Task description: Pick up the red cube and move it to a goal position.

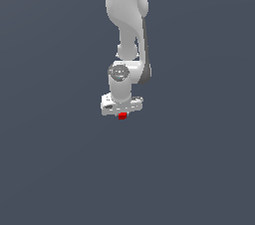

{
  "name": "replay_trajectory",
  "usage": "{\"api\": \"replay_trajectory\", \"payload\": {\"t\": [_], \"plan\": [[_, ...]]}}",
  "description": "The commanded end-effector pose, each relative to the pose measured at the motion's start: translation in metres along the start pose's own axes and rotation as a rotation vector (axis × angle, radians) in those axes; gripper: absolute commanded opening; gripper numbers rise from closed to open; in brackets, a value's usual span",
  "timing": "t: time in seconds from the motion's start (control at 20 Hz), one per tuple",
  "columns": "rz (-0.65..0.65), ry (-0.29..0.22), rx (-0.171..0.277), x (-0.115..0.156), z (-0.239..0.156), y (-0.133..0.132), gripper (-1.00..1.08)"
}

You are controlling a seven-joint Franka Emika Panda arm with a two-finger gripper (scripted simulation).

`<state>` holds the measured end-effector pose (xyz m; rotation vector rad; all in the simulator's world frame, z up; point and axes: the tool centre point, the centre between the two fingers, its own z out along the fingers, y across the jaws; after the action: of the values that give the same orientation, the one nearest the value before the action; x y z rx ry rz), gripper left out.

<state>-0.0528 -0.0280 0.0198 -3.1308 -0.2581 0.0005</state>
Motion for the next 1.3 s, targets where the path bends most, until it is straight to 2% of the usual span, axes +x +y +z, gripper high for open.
{"api": "replay_trajectory", "payload": {"t": [0.0,0.65,0.95,1.25], "plan": [[0.0,0.0,0.0,0.0,0.0,0.0,-1.0],[0.0,0.0,0.0,0.008,-0.005,-0.001,-1.0],[0.0,0.0,0.0,0.03,-0.018,-0.005,-1.0],[0.0,0.0,0.0,0.064,-0.037,-0.01,-1.0]]}}
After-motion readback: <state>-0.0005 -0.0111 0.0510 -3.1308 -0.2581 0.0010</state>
